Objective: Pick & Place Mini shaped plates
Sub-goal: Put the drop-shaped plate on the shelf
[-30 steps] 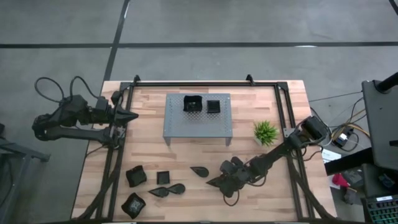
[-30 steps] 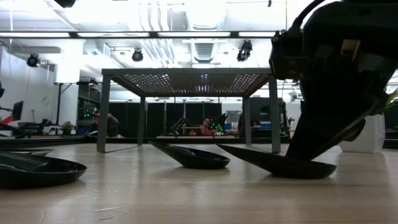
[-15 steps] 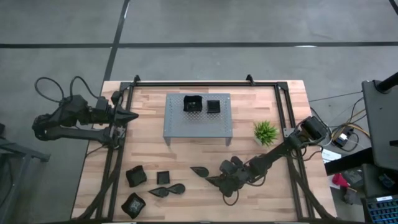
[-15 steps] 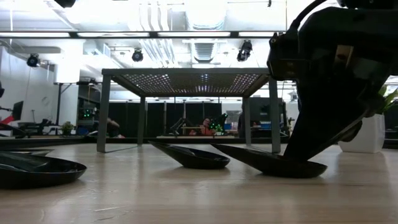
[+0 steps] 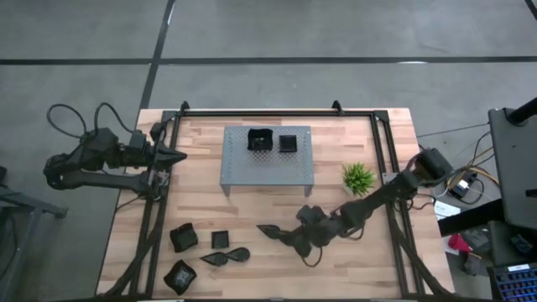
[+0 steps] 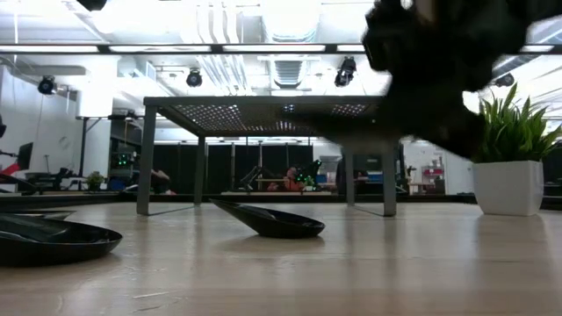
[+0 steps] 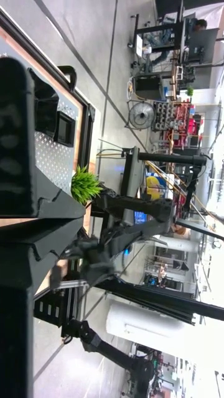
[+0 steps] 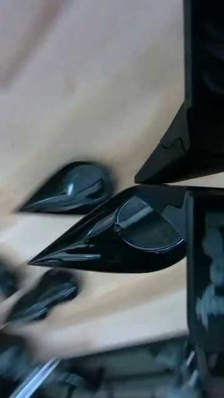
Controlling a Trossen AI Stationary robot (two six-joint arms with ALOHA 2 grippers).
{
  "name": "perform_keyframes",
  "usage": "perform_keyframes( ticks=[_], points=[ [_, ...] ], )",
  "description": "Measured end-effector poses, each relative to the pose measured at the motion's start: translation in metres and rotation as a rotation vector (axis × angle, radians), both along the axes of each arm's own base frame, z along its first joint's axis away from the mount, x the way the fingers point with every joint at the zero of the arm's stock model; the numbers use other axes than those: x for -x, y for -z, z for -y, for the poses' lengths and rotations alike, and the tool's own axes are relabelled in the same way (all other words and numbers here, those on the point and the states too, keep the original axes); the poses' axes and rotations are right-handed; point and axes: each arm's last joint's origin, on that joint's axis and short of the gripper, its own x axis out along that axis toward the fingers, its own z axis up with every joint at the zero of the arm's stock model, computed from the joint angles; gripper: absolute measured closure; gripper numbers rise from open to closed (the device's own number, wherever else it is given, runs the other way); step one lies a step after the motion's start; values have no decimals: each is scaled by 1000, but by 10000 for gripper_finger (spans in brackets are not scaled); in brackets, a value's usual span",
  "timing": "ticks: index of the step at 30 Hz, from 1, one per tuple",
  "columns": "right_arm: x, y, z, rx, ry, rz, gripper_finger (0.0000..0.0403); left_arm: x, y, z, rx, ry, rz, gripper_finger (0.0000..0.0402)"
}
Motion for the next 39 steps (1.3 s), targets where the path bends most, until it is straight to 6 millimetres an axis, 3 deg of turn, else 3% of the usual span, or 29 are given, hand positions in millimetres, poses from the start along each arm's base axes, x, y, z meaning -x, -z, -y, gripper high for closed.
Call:
perform_keyframes(
  ticks=[6, 13, 27, 29, 34, 39],
  points=[
    [3, -48, 30, -48, 70, 125, 394, 0, 0, 0, 0, 0, 0, 401],
    [19, -95, 64, -30, 109, 238, 394, 0, 0, 0, 0, 0, 1, 401],
    [48, -113, 121, -12, 276, 110, 394, 0, 0, 0, 0, 0, 0, 401],
    [45, -117, 124, -18, 270, 91, 394, 0, 0, 0, 0, 0, 0, 401],
    [22, -148, 127, 52, 219, 72, 394, 0, 0, 0, 0, 0, 0, 401],
    [13, -157, 137, 127, 243, -180, 394, 0, 0, 0, 0, 0, 0, 401]
  ],
)
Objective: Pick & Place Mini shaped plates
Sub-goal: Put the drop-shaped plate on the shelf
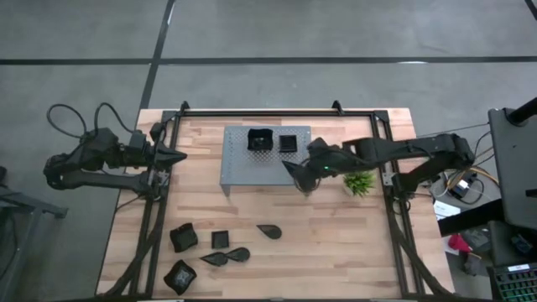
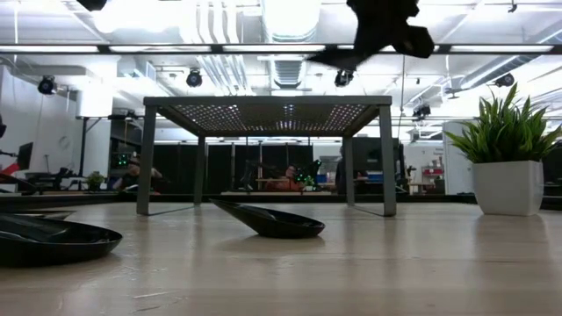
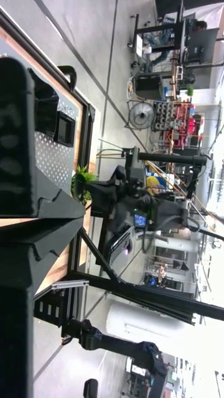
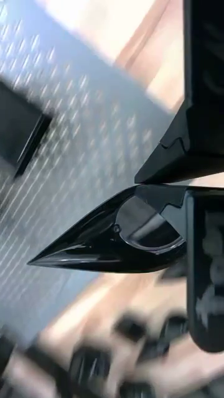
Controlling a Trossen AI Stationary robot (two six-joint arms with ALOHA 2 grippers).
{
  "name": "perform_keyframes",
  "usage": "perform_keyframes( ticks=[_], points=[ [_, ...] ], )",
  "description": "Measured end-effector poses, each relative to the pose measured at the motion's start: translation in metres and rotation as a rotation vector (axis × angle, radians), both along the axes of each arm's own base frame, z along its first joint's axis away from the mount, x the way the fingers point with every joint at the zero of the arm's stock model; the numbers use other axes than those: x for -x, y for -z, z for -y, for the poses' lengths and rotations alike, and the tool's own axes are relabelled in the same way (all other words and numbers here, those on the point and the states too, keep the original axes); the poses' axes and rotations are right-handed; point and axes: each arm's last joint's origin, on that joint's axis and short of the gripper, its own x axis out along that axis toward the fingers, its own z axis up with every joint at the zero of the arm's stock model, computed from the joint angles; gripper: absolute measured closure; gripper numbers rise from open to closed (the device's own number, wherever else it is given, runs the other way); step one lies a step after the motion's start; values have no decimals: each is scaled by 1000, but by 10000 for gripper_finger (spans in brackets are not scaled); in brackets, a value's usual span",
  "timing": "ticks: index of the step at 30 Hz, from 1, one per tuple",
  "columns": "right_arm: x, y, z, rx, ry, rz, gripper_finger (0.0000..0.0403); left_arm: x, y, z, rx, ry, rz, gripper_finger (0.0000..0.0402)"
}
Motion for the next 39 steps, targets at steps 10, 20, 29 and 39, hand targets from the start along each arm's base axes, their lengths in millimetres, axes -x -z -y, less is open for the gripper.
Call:
perform_keyframes(
  ticks=[10, 20, 29, 39],
  points=[
    [-36, 2, 8, 40, -41, -162, 394, 0, 0, 0, 0, 0, 0, 401],
    [-51, 12, 27, 35, -121, -237, 394, 0, 0, 0, 0, 0, 0, 401],
    [-44, 16, 38, 36, -121, -277, 394, 0, 0, 0, 0, 0, 0, 401],
    [-44, 18, 38, 35, -131, -281, 394, 0, 0, 0, 0, 0, 0, 401]
  ],
)
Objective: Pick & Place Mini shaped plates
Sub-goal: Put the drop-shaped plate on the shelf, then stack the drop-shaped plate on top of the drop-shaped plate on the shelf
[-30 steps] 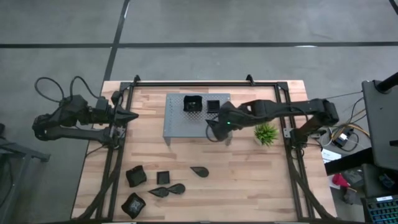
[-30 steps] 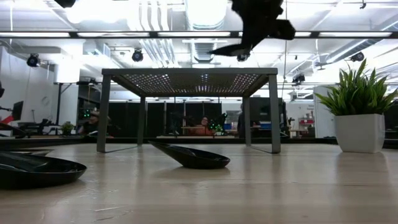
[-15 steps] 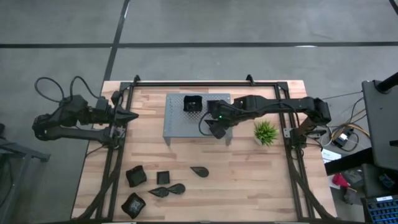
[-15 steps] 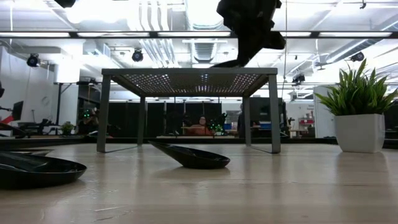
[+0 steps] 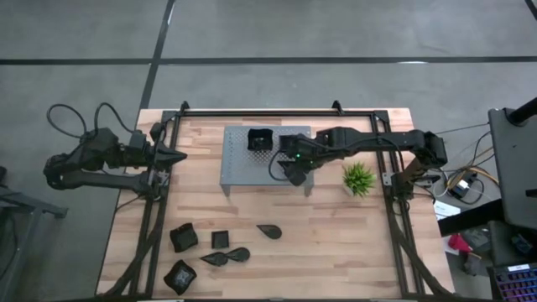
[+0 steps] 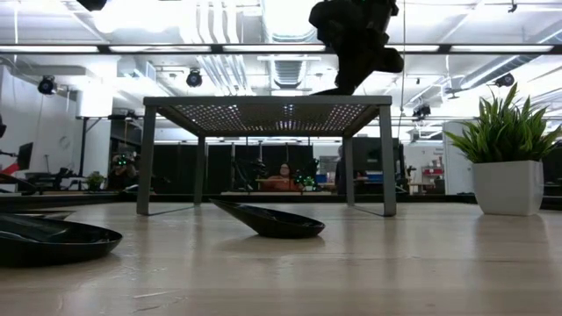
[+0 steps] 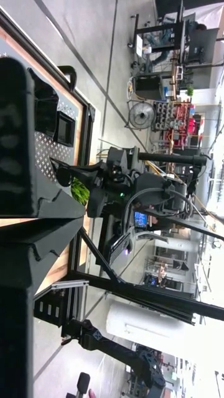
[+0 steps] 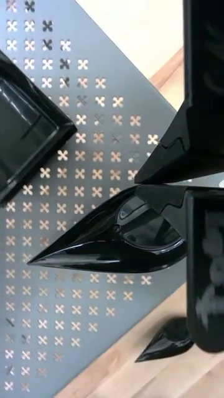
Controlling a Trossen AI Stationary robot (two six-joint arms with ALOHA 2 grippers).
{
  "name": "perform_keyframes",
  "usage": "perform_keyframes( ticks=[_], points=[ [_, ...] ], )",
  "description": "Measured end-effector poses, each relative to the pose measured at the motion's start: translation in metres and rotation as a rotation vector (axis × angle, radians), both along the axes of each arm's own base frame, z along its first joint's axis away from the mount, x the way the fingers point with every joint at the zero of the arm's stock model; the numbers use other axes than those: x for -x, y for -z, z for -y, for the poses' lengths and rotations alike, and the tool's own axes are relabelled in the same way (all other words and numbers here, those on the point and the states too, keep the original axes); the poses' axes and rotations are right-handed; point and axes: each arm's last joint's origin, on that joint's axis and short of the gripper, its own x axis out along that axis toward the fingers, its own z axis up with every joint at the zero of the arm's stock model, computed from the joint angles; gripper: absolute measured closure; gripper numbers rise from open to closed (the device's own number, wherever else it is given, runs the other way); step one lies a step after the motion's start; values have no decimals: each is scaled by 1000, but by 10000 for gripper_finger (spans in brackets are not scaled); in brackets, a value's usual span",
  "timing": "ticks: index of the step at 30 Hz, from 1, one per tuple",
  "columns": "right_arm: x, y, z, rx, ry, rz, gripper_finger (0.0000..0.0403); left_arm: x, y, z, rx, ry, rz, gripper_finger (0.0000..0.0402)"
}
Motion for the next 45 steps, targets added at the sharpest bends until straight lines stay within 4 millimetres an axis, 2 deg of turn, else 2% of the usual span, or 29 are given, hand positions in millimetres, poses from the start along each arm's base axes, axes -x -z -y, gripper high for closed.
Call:
perform_keyframes(
  ticks=[6, 21, 27, 34, 45],
  points=[
    [1, 2, 0, 6, -8, -11, 389, 0, 0, 0, 0, 0, 0, 401],
    [7, 3, 1, 34, 3, -75, 318, 0, 0, 0, 0, 0, 0, 401],
    [14, -6, -5, 21, 12, -51, 310, 0, 0, 0, 0, 0, 0, 401],
    [24, -23, -23, -6, 28, 32, 315, 0, 0, 0, 0, 0, 0, 401],
    [22, -25, -77, -55, -63, 116, 333, 0, 0, 0, 0, 0, 0, 401]
  ],
)
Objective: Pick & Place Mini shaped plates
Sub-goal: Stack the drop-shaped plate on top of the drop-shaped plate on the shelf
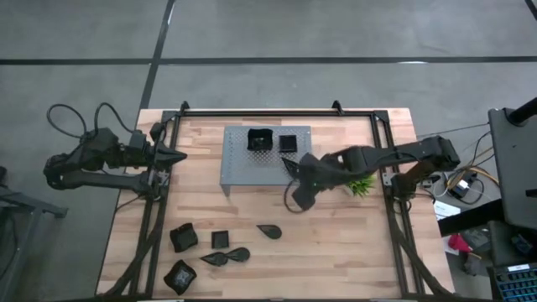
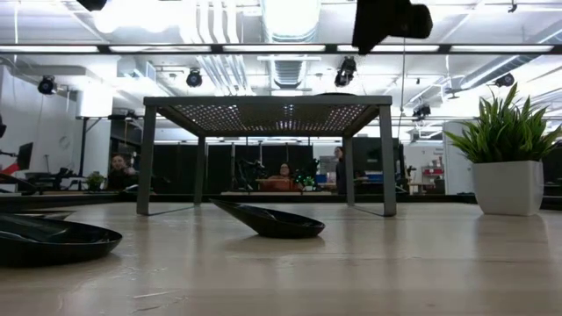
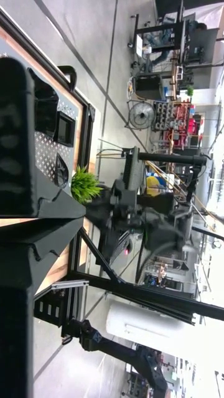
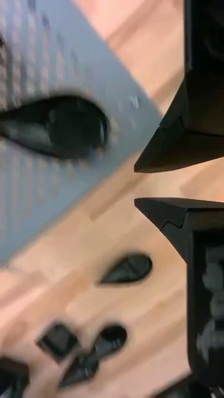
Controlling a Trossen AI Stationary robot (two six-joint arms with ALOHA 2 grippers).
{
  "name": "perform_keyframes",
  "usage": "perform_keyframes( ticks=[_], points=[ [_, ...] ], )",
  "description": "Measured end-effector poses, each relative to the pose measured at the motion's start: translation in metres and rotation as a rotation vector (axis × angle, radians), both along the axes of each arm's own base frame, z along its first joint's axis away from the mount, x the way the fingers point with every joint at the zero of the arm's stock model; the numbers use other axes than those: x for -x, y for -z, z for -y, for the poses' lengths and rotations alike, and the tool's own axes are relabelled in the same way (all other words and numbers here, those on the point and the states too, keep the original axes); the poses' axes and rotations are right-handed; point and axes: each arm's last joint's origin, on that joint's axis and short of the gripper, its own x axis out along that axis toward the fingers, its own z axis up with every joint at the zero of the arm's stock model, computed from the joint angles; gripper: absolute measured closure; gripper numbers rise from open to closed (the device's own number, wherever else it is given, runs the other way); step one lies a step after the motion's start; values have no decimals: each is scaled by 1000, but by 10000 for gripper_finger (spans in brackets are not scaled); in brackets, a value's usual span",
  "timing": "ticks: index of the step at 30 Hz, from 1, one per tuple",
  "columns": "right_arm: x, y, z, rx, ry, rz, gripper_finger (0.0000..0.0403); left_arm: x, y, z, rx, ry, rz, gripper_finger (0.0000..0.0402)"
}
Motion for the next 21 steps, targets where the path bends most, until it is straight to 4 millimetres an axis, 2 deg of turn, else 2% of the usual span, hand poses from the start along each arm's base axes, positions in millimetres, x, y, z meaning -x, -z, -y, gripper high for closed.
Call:
perform_keyframes(
  ticks=[6, 10, 15, 21],
  points=[
    [-7, 0, -38, -32, -98, 121, 337, 0, 0, 0, 0, 0, 0, 401],
    [-17, 12, -67, -19, -195, 160, 333, 0, 0, 0, 0, 0, 0, 401],
    [-34, 41, -95, 11, -264, 156, 329, 0, 0, 0, 0, 0, 0, 401],
    [-59, 82, -114, 5, -274, 147, 332, 0, 0, 0, 0, 0, 0, 401]
  ],
)
